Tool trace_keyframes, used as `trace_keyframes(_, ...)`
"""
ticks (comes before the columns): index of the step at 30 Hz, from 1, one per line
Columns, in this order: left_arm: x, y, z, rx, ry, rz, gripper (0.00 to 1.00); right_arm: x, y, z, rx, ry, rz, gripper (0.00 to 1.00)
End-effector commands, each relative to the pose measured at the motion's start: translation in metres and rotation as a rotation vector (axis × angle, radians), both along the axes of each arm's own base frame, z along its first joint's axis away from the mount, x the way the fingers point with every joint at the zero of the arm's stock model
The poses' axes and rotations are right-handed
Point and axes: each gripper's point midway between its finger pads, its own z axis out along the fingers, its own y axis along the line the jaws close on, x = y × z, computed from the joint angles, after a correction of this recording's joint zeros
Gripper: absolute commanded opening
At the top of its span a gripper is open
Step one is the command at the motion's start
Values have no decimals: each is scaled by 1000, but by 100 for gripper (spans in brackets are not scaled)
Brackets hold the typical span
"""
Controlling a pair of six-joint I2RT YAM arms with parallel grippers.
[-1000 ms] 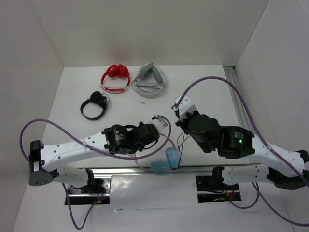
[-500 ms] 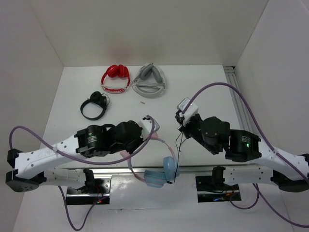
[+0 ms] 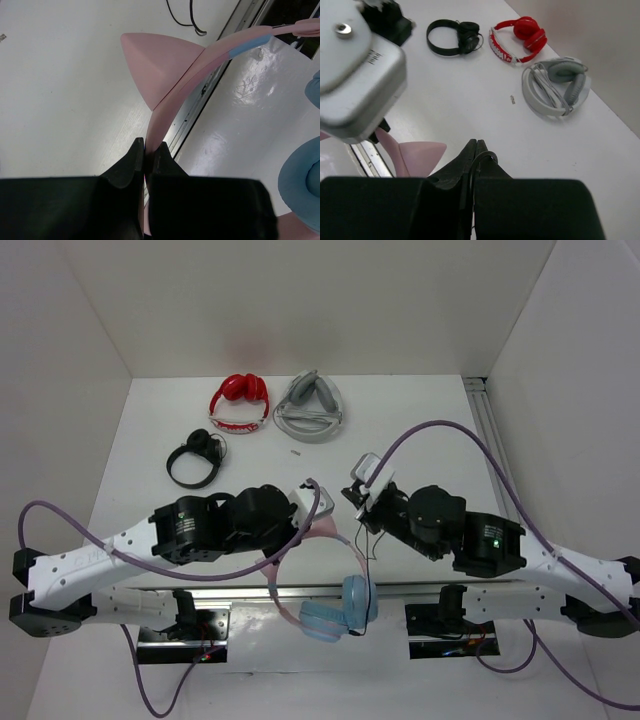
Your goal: Wrap the headphones
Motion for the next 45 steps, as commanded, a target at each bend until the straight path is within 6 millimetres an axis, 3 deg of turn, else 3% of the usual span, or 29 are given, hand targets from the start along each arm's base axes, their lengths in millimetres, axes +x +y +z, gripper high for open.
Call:
trace_keyframes(1,-5,-16,19,-83,-1,-43,0,-11,4,42,166,-67,81,0)
trace_keyframes(2,-5,-16,19,-82,-1,-43,0,-13,0,55,217,-83,90,0)
trace_keyframes(7,-9,-22,11,-80,24,-69,0,-28,5,64,256,-81,182,0)
trace_keyframes(10,7,-15,12,-67,-26,27,0,-35,11,60,231,-47,225,0)
trace_keyframes(13,32,12,24,-56,-111,223,0,-53,20,62,181,-13,339,0)
trace_keyframes(14,35,18,26,-55,-127,261,0,-55,23,50,127,16,355,0)
trace_keyframes(16,47,42,44,-84,-179,407,0,-64,25,53,110,43,403,0)
trace_keyframes(18,55,63,55,-97,-213,527,0,-69,30,40,40,87,433,0)
trace_keyframes(20,66,111,73,-117,-247,791,0,-74,32,39,15,119,456,0)
trace_keyframes(23,74,163,87,-114,-259,1045,0,-74,40,32,-27,145,465,0)
trace_keyframes(25,79,195,95,-158,-254,1172,0,-71,45,31,-37,158,452,0)
trace_keyframes(28,79,226,103,-162,-280,1270,0,-69,51,22,-90,177,450,0)
trace_keyframes(29,80,235,104,-144,-298,1305,0,-64,50,30,-87,167,421,0)
trace_keyframes(30,81,250,104,-125,-309,1371,0,-59,50,22,-129,181,395,0)
trace_keyframes(33,80,275,112,-109,-351,1474,0,-38,44,29,-146,165,261,0)
trace_keyframes(36,77,288,117,-134,-380,1549,0,-32,41,29,-141,163,222,0)
trace_keyframes(38,77,295,119,-151,-394,1602,0,-33,40,18,-165,184,217,0)
trace_keyframes(40,79,298,125,-184,-404,1636,0,-25,39,-6,-221,216,149,0)
trace_keyframes(44,84,291,145,-283,-386,1642,0,18,17,-47,-302,186,-186,0)
trace_keyframes(45,85,292,150,-292,-398,1648,0,28,2,-55,-299,161,-324,0)
